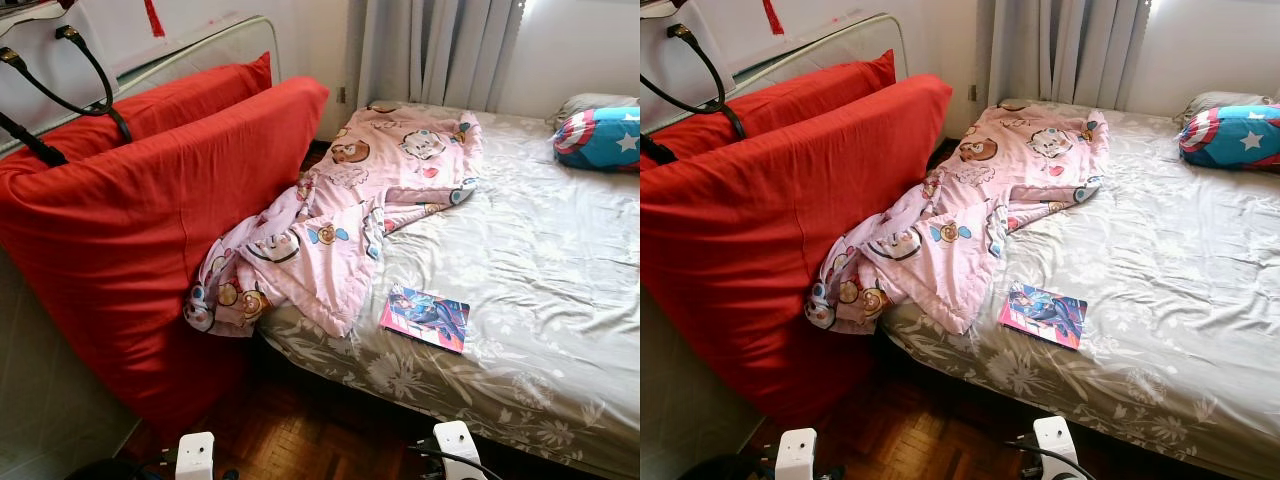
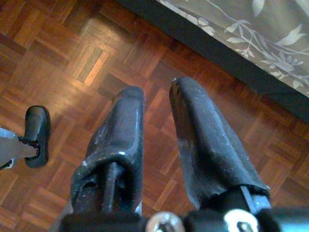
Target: Clean up the room
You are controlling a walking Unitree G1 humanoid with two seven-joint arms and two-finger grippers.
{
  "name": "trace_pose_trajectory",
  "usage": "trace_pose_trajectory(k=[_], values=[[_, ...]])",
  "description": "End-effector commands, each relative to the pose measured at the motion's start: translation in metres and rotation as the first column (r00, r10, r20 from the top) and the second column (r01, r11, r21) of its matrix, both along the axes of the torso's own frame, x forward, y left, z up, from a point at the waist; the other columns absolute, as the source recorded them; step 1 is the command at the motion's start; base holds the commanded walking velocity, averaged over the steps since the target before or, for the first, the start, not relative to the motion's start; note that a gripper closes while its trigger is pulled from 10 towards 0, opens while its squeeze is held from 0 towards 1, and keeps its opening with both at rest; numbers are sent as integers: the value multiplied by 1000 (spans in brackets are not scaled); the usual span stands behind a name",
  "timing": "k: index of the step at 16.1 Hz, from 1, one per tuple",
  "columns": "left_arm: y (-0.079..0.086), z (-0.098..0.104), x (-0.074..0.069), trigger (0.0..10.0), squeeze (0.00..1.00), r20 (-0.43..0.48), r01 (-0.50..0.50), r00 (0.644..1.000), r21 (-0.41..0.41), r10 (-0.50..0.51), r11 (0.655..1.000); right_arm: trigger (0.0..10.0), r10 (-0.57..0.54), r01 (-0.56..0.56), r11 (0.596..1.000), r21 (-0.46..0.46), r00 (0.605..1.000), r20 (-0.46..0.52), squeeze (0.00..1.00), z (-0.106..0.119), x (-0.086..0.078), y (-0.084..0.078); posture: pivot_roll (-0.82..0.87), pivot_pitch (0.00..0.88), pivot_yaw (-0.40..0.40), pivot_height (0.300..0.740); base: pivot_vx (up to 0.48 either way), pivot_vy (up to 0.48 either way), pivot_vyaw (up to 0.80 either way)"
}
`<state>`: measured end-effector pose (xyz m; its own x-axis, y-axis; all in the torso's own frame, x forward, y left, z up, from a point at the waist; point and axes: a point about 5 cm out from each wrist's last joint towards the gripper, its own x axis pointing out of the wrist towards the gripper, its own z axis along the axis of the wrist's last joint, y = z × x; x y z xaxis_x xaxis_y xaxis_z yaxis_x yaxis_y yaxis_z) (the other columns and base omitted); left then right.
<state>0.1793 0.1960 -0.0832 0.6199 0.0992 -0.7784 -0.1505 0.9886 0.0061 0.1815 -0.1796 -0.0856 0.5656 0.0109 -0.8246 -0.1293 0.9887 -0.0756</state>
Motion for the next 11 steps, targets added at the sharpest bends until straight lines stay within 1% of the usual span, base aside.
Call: trace_pose_trajectory(k=[1, 11], values=[[38, 2, -8, 10000, 0, -69, -60, 996, 50, 64, 997, 10000, -259, 249, 961, 120, 963, 72, 0, 13, 13, -39, -89, 14, 45, 740, 0, 0, 0], [38, 2, -8, 10000, 0, -69, -60, 996, 50, 64, 997, 10000, -259, 249, 961, 120, 963, 72, 0, 13, 13, -39, -89, 14, 45, 740, 0, 0, 0]])
